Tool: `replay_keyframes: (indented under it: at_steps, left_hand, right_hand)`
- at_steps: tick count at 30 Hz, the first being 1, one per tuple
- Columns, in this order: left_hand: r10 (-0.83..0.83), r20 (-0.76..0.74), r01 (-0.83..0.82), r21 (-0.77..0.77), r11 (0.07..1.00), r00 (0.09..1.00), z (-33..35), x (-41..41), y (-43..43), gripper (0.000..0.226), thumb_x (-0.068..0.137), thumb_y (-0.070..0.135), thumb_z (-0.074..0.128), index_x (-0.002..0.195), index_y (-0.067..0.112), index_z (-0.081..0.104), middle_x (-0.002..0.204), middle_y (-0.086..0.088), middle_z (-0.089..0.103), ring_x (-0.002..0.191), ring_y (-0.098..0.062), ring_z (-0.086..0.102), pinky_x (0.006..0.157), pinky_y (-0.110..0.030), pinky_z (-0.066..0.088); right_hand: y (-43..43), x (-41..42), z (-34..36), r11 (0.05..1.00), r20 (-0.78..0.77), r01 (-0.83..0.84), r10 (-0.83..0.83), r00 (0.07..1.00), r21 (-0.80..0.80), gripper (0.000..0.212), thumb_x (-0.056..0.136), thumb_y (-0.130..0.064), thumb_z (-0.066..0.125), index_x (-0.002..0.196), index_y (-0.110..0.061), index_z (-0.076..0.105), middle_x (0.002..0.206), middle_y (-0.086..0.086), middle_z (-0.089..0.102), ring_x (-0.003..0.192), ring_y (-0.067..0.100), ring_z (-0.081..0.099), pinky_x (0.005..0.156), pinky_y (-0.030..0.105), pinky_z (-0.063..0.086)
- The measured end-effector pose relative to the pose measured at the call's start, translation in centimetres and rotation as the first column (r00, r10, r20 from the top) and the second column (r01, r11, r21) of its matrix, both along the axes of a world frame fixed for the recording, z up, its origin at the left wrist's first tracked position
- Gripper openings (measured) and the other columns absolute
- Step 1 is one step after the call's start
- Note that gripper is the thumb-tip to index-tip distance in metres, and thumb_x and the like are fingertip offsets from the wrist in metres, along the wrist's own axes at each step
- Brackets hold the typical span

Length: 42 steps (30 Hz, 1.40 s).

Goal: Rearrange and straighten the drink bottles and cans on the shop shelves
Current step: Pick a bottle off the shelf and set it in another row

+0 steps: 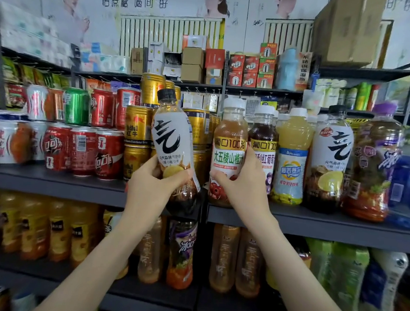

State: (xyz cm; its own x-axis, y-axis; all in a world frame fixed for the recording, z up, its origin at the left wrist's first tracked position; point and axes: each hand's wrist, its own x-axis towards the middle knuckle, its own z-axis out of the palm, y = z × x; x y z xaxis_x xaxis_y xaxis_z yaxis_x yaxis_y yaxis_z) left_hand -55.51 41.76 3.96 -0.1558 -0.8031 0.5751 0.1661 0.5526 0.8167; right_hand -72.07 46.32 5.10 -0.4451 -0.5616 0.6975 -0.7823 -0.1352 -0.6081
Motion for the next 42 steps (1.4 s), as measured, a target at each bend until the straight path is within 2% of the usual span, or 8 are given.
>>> replay_keyframes:
  at_steps: [6, 14, 20, 23, 28, 34, 37, 42]
  left_hand:
    - [-0.197, -0.038, 0.201, 0.178, 0.963, 0.98, 0.3, 1.0, -0.5, 0.031, 0.075, 0.014, 0.077, 0.104, 0.019, 0.068, 0.096, 0.006, 0.074, 0.092, -0.011, 0.07, 0.085, -0.03, 0.054]
    - [-0.338, 0.083, 0.32, 0.174, 0.931, 0.938, -1.3, 3.6, -1.8, 0.034, 0.076, 0.01, 0.076, 0.108, 0.019, 0.068, 0.101, 0.002, 0.074, 0.099, -0.016, 0.068, 0.089, -0.034, 0.053]
    - [-0.32, 0.219, 0.314, 0.064, 0.947, 0.922, -4.4, 5.1, -1.7, 0.043, 0.074, 0.014, 0.079, 0.114, 0.026, 0.067, 0.104, 0.009, 0.072, 0.101, -0.011, 0.066, 0.093, -0.038, 0.052]
    - [-0.26, 0.282, 0.257, 0.047, 0.965, 0.923, -6.2, 5.8, -1.2, 0.057, 0.062, 0.031, 0.079, 0.117, 0.032, 0.065, 0.108, 0.013, 0.071, 0.106, -0.008, 0.063, 0.093, -0.04, 0.052]
    - [-0.17, 0.328, 0.174, 0.017, 0.985, 0.929, -8.9, 8.4, 0.5, 0.062, 0.071, 0.033, 0.081, 0.127, 0.034, 0.056, 0.111, 0.02, 0.067, 0.103, 0.008, 0.059, 0.085, -0.012, 0.049]
    - [-0.248, 0.433, 0.254, 0.045, 0.966, 0.866, -12.3, 13.0, 3.7, 0.093, 0.08, 0.03, 0.075, 0.145, 0.055, 0.013, 0.136, 0.034, 0.044, 0.126, 0.01, 0.042, 0.105, -0.027, 0.041]
    - [-0.263, 0.486, 0.247, 0.098, 0.964, 0.833, -13.7, 15.6, 5.5, 0.093, 0.081, 0.034, 0.074, 0.141, 0.061, 0.008, 0.131, 0.047, 0.039, 0.124, 0.014, 0.041, 0.107, -0.027, 0.039]
    - [-0.182, 0.462, 0.113, 0.175, 0.978, 0.868, -16.8, 21.0, 7.0, 0.093, 0.079, 0.031, 0.076, 0.142, 0.059, 0.014, 0.135, 0.027, 0.05, 0.121, 0.006, 0.049, 0.101, -0.026, 0.044]
  right_hand:
    - [-0.7, 0.6, 0.2, 0.986, -0.095, 0.155, -0.148, 0.984, 0.064, 0.092, 0.086, -0.043, 0.066, 0.15, -0.003, 0.014, 0.144, 0.014, 0.037, 0.132, 0.029, 0.029, 0.103, 0.033, 0.026]
    - [-0.2, 3.6, -1.6, 0.966, -0.119, 0.218, -0.235, 0.965, -0.14, 0.077, 0.088, -0.035, 0.067, 0.147, -0.005, 0.028, 0.14, 0.014, 0.038, 0.131, 0.026, 0.03, 0.105, 0.027, 0.028]
    - [2.4, 9.5, -4.4, 0.965, 0.129, -0.26, 0.254, 0.958, 0.029, 0.07, 0.082, -0.04, 0.07, 0.142, -0.026, 0.035, 0.114, -0.02, 0.056, 0.101, -0.008, 0.056, 0.076, 0.006, 0.046]
    - [2.3, 10.6, -5.9, 0.958, 0.245, -0.28, 0.259, 0.934, 0.055, 0.074, 0.076, -0.038, 0.077, 0.138, -0.029, 0.037, 0.113, -0.019, 0.058, 0.103, -0.005, 0.056, 0.075, 0.005, 0.047]
    - [2.2, 12.2, -8.4, 0.931, 0.338, -0.36, 0.321, 0.885, 0.058, 0.065, 0.073, -0.034, 0.08, 0.131, -0.026, 0.052, 0.114, -0.015, 0.065, 0.106, 0.003, 0.061, 0.091, 0.031, 0.054]
    - [4.5, 14.5, -11.9, 0.848, 0.495, -0.527, 0.485, 0.721, -0.064, 0.096, 0.068, -0.038, 0.083, 0.145, -0.046, 0.026, 0.128, -0.004, 0.062, 0.112, 0.014, 0.063, 0.095, 0.046, 0.052]
    - [5.9, 16.4, -13.8, 0.79, 0.54, -0.608, 0.544, 0.643, -0.072, 0.098, 0.069, -0.034, 0.077, 0.145, -0.054, 0.018, 0.129, -0.004, 0.062, 0.112, 0.014, 0.063, 0.096, 0.047, 0.051]
    - [5.1, 21.2, -17.4, 0.713, 0.591, -0.701, 0.565, 0.576, 0.001, 0.089, 0.08, -0.027, 0.076, 0.142, -0.058, 0.02, 0.129, -0.009, 0.061, 0.114, 0.014, 0.062, 0.096, 0.048, 0.051]
